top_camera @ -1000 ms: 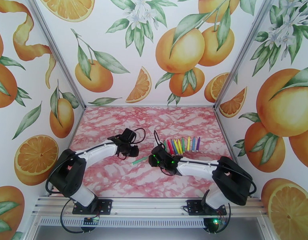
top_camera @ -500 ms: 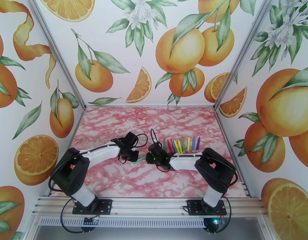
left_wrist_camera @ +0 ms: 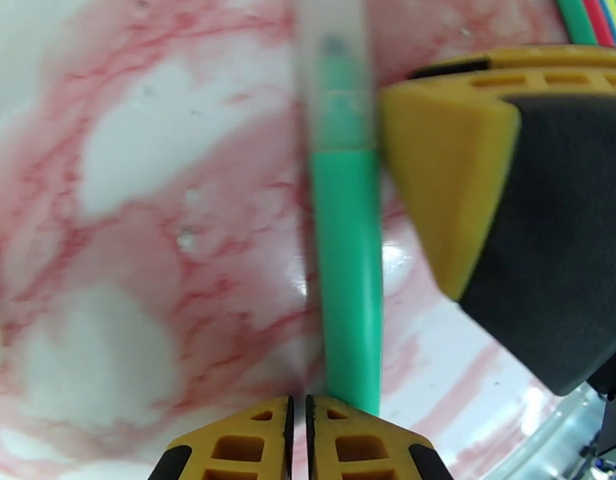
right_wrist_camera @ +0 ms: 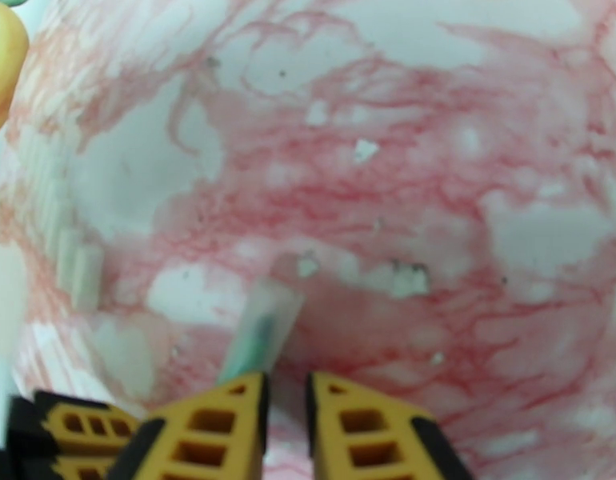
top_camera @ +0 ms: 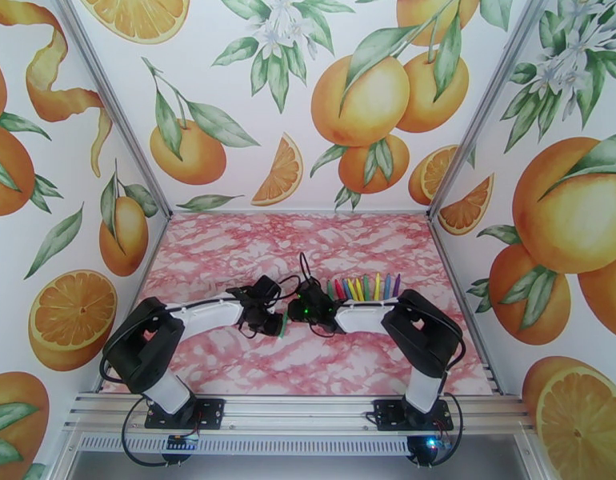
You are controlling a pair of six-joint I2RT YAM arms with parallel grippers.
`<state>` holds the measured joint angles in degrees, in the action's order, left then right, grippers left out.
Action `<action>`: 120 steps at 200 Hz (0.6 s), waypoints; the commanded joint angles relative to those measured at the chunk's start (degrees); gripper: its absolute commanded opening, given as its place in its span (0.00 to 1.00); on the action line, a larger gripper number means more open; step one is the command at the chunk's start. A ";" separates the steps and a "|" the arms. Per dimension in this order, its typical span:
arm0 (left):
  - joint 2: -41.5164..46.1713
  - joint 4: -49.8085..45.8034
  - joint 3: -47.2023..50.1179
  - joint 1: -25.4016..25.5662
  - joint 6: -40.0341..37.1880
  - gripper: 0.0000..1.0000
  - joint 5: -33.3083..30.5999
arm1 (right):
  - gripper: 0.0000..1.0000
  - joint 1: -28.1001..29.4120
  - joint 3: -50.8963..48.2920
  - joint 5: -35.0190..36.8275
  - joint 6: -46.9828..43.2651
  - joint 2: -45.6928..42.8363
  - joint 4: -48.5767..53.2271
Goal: Open the pen caps
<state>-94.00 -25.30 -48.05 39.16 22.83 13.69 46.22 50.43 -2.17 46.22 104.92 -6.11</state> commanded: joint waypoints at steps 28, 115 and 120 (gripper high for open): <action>0.35 7.52 1.92 0.66 3.26 0.17 6.89 | 0.23 -1.24 -0.89 1.08 -1.78 -1.56 0.99; 8.22 0.83 1.34 -6.97 3.27 0.25 2.02 | 0.35 0.95 -0.65 7.58 -6.24 -10.57 15.14; 9.01 0.47 1.18 -7.61 2.97 0.26 2.17 | 0.36 1.38 -0.16 7.79 -6.56 -10.64 15.99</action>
<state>-89.82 -22.87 -46.63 34.81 26.59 16.29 45.95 48.56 2.26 42.30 96.25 3.31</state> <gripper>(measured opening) 0.239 0.343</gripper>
